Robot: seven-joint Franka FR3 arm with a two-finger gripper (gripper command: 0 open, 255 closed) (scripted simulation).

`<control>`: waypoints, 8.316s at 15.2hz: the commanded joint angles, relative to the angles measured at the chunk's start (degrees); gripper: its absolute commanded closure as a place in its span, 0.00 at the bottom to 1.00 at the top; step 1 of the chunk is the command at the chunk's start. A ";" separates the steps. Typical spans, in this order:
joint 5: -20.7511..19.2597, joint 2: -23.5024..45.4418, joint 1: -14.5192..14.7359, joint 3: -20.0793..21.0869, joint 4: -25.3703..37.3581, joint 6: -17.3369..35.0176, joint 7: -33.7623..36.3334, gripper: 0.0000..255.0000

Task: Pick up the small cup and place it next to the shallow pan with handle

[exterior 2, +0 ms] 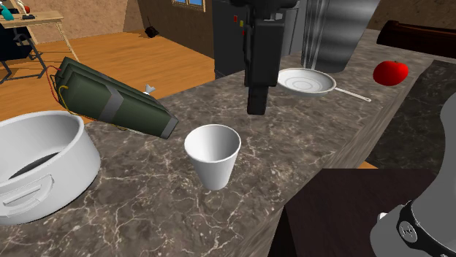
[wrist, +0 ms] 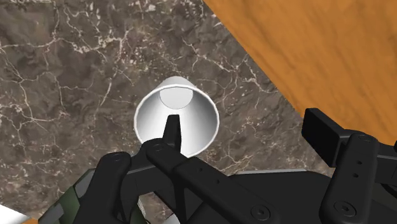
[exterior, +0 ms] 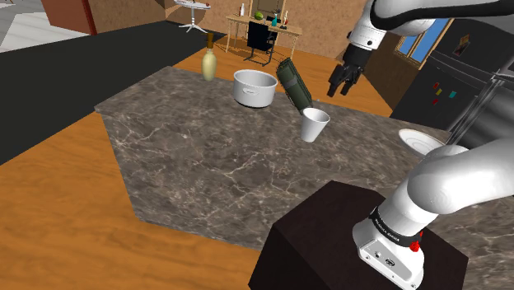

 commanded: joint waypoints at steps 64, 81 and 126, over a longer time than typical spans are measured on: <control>5.84 20.99 0.52 -12.72 16.60 0.65 -18.13 1.00; 1.48 13.58 -2.85 -15.61 19.10 -9.14 -21.90 1.00; -14.32 7.27 -13.69 -39.57 3.52 1.84 -48.01 1.00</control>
